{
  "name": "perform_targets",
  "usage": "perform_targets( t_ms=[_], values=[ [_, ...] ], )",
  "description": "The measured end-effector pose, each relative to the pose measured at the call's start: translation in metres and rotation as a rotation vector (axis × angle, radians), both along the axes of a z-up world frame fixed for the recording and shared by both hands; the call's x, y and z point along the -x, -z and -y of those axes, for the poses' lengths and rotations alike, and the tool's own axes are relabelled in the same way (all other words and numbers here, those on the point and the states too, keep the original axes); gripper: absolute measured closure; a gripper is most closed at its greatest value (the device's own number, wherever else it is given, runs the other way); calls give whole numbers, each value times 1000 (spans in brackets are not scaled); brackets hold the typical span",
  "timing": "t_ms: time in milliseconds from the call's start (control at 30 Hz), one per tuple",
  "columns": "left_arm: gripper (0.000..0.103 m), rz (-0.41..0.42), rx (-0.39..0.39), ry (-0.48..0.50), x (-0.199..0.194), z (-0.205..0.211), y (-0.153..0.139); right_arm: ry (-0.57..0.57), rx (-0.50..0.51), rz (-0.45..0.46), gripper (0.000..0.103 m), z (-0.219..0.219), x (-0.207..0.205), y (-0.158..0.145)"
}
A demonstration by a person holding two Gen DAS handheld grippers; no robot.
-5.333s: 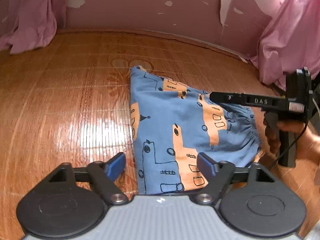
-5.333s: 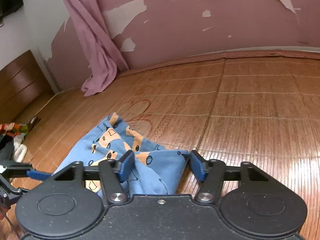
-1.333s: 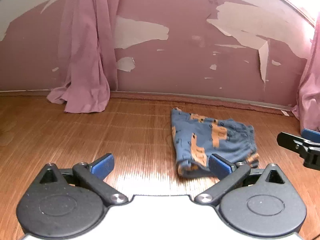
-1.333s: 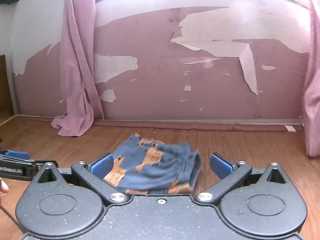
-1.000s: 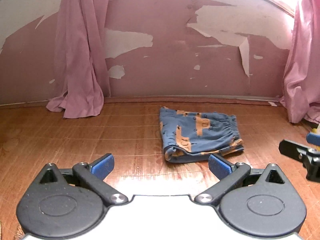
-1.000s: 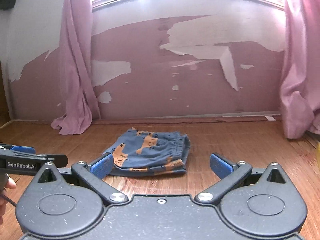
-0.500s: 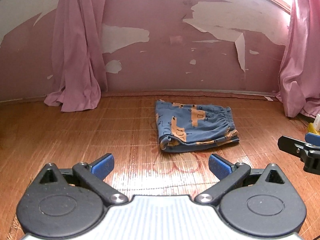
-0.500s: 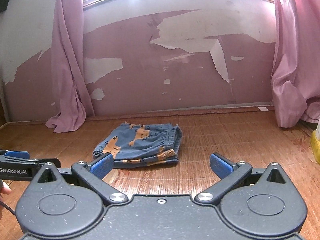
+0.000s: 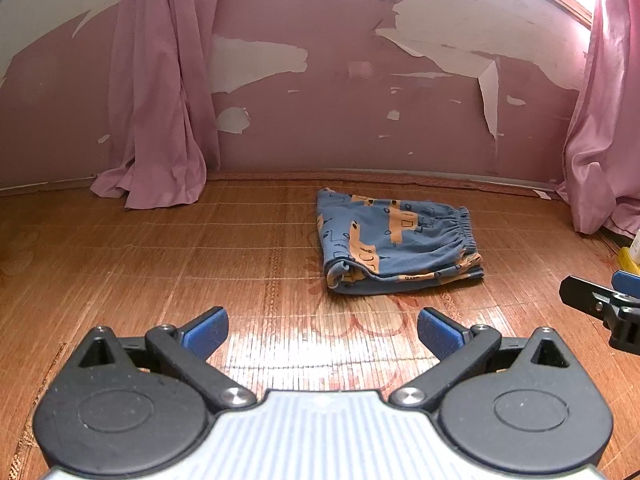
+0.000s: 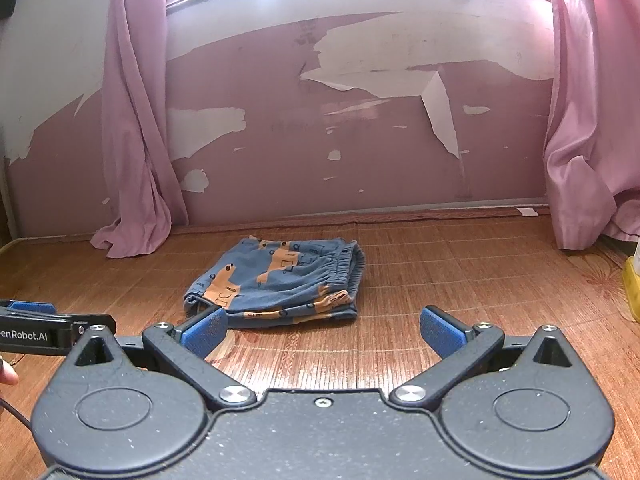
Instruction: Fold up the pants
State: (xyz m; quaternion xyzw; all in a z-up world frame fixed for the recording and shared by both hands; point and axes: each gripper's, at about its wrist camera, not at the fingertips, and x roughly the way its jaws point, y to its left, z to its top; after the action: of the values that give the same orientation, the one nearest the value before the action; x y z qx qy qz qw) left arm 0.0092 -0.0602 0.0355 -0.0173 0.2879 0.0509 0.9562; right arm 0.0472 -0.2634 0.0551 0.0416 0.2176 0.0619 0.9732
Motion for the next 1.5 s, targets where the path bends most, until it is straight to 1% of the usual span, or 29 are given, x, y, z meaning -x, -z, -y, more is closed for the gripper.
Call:
perform_targets(
  t_ms=[1500],
  values=[
    [0,-16,-2,-6,2,0,1,6,5,-18,1,2,-3,4]
  ],
)
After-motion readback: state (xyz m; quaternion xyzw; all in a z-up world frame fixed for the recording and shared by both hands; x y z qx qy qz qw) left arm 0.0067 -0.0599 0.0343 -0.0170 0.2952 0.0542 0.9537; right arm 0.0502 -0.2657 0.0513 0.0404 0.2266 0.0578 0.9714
